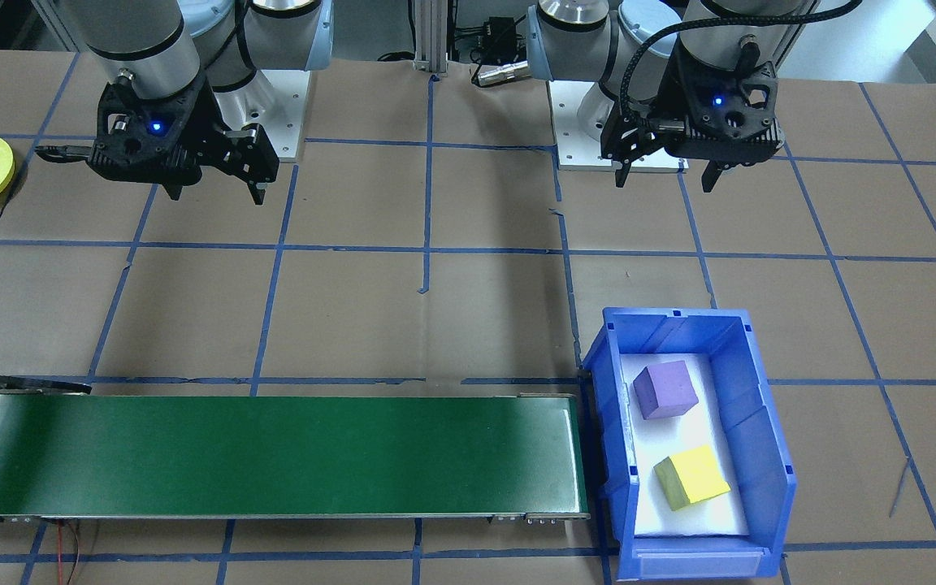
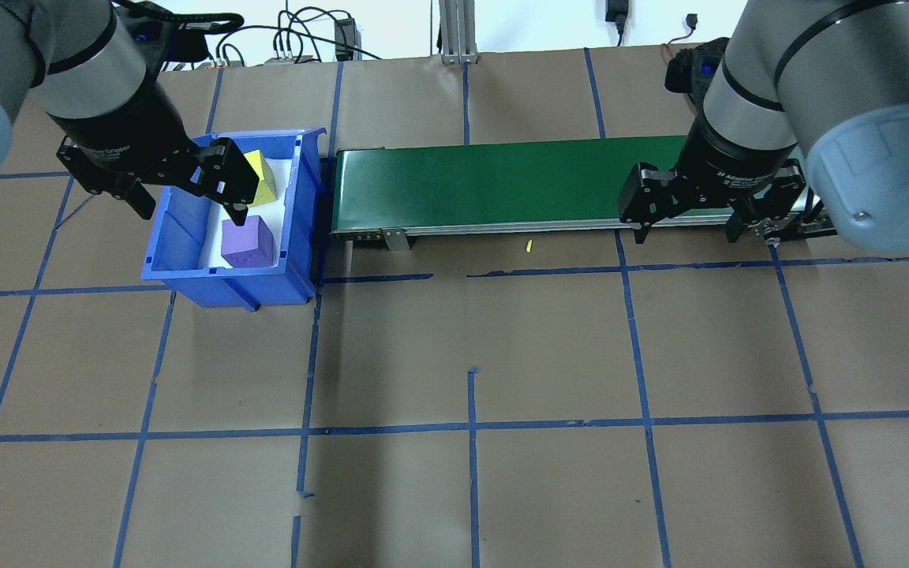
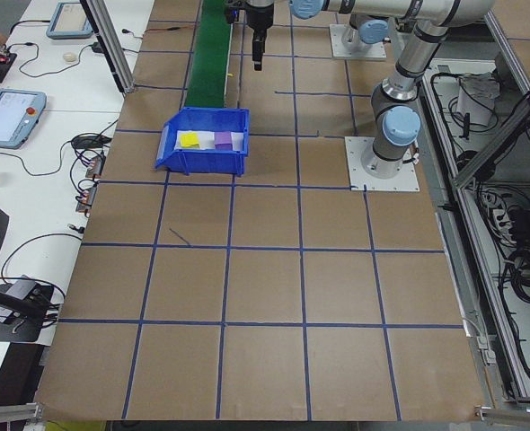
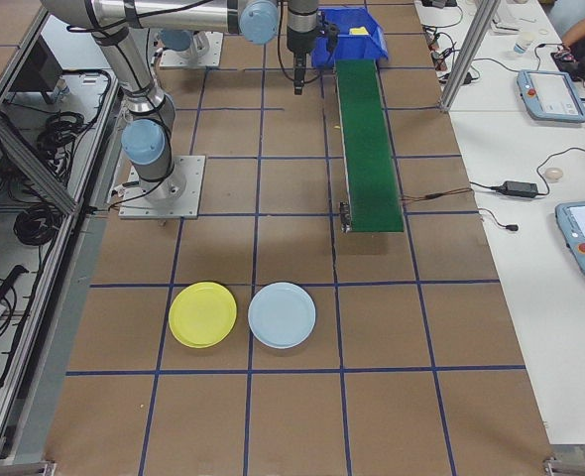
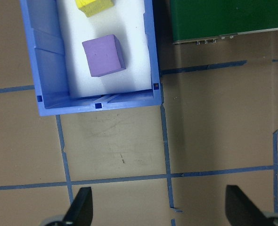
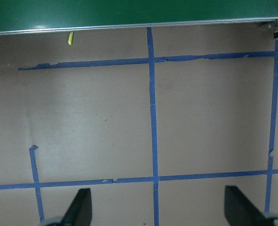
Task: Move block left to right into plate
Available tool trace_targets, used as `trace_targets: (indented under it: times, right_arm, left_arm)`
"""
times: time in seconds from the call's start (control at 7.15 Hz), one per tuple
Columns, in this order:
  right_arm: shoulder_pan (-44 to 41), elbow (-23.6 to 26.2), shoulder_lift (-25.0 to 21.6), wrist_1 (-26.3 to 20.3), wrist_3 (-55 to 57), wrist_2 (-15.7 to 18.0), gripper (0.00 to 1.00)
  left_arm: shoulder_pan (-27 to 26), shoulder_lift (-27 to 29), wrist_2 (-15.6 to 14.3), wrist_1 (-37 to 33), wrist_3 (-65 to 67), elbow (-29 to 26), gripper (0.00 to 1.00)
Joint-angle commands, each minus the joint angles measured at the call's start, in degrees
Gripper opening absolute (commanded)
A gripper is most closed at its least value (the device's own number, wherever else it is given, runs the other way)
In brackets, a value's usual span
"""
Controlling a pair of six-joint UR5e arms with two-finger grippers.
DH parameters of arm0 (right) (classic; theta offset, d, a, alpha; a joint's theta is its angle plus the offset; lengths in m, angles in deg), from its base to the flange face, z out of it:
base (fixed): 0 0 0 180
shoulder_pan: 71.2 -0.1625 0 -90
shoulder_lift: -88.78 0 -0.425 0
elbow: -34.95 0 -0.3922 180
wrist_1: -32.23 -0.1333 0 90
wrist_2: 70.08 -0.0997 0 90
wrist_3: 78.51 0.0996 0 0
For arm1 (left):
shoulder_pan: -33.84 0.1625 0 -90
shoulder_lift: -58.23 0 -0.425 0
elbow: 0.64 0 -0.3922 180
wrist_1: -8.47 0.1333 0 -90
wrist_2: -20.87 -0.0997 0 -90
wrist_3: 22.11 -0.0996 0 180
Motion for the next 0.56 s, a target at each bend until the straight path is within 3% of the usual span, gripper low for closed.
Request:
trace_targets:
  times: [0.0,0.14,0.42]
  right_arm:
    - [0.3,-0.1,0.0,0.0,-1.4,-0.6,1.0]
    - [0.3,-0.1,0.0,0.0,-1.6,-0.6,1.0]
    - [0.9,0.0,0.0,-0.2,-1.7,-0.6,1.0]
  left_arm:
    - [0.0,-0.1,0.0,0.0,-0.1,0.0,1.0]
    - [0.2,0.2,-0.9,-0.8,-0.8,1.0,1.0]
    - [3.3,3.4,0.7,3.4,-1.9,2.5,1.0]
